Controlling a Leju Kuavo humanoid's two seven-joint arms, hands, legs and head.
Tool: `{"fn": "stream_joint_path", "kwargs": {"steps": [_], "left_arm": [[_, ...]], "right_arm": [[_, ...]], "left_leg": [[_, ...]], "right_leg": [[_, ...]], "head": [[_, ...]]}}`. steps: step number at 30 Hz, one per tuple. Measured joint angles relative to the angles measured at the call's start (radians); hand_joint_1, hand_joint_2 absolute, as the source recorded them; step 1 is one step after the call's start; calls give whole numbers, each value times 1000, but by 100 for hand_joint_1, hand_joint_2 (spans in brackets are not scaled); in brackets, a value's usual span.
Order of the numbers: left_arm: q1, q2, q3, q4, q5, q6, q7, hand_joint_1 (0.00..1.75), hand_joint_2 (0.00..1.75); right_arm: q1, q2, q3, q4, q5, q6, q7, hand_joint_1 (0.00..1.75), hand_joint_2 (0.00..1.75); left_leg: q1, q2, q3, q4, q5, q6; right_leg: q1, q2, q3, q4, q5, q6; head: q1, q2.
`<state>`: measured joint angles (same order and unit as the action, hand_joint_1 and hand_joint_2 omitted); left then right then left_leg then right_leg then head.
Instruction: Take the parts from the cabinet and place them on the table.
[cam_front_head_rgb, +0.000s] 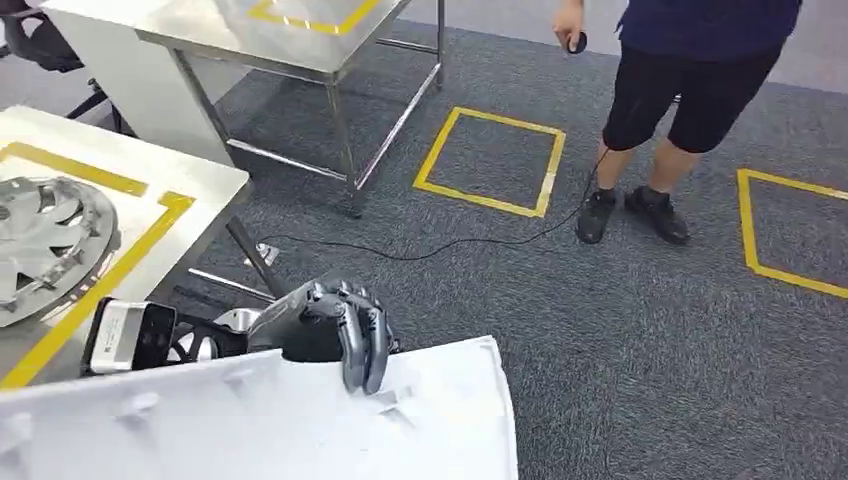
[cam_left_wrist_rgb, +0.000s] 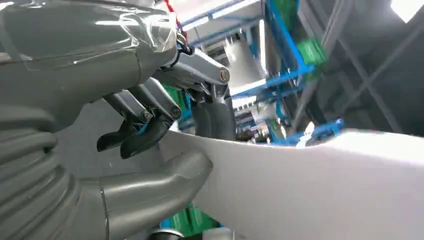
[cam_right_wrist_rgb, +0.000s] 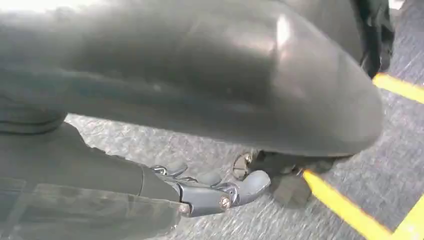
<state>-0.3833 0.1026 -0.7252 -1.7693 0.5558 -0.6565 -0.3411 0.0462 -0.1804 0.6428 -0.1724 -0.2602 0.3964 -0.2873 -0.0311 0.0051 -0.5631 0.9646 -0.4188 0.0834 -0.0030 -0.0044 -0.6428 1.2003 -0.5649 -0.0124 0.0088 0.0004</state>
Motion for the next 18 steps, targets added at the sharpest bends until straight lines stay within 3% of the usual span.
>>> {"fn": "stream_joint_path", "kwargs": {"steps": [1,2,3,5,6,7,8,9,11,12,14,15,17,18], "left_arm": [[3,0,-2,0,0,0,0,175,175],[5,0,-2,0,0,0,0,175,175],[6,0,-2,1,-1,0,1,175,175],[6,0,-3,1,-1,0,1,175,175],[6,0,-3,1,-1,0,1,175,175],[8,0,-2,1,-1,0,1,175,175],[7,1,-2,1,0,0,1,175,175],[8,-1,-2,1,-1,0,2,175,175],[8,3,0,1,1,-1,2,175,175],[9,5,0,1,2,-2,2,175,175],[7,7,0,0,4,-3,3,175,175],[6,7,0,0,5,-5,3,175,175],[10,7,0,0,5,-8,4,175,175],[12,8,0,0,5,-8,5,175,175]], "right_arm": [[1,-4,0,3,0,0,0,0,0],[3,-4,0,4,0,0,0,0,0],[4,-5,0,5,0,0,1,0,0],[4,-7,0,5,0,0,1,0,0],[3,-8,0,5,0,0,1,0,0],[3,-6,0,5,0,0,1,0,0],[3,-2,0,6,0,0,2,0,0],[1,-7,-1,6,-1,0,1,0,0],[-2,-7,-1,6,1,2,2,0,0],[-2,-5,-1,6,0,3,2,0,0],[0,-7,-1,6,-2,4,5,0,0],[0,-7,-1,6,-2,5,6,0,0],[4,-7,-1,8,-6,6,8,0,0],[6,-7,-2,10,-7,6,9,0,0]], "left_leg": [[3,-16,-1,1,1,-1],[7,-35,-2,2,1,-5],[12,-53,-1,3,1,-10],[25,-81,-1,13,-5,-25],[34,-96,-3,25,-13,-36],[35,-106,-10,43,-25,-54],[32,-115,-20,58,-31,-62],[32,-119,-26,58,-30,-63],[38,-134,-29,56,-28,-66],[42,-139,-30,60,-32,-70],[36,-46,-58,117,-63,-79],[39,-19,-101,200,-100,-81],[41,-10,-194,365,-158,-81],[41,-10,-219,398,-156,-80]], "right_leg": [[-5,3,-40,78,-26,5],[-13,3,-69,129,-36,18],[-21,3,-69,117,-21,33],[-36,5,-11,-14,43,68],[-45,14,40,-119,87,87],[-49,55,61,-159,95,92],[-48,62,65,-171,95,77],[-46,56,61,-162,95,59],[-38,40,62,-161,93,44],[-46,29,64,-162,94,37],[-40,14,70,-165,91,26],[-37,5,70,-165,89,23],[-32,-21,70,-164,84,16],[-30,-29,72,-164,81,13]], "head": [[-1,0],[0,0],[-1,0],[-1,0],[0,0],[3,0],[14,0],[12,0],[6,0],[5,0],[-3,0],[-4,0],[-4,0],[-4,0]]}}
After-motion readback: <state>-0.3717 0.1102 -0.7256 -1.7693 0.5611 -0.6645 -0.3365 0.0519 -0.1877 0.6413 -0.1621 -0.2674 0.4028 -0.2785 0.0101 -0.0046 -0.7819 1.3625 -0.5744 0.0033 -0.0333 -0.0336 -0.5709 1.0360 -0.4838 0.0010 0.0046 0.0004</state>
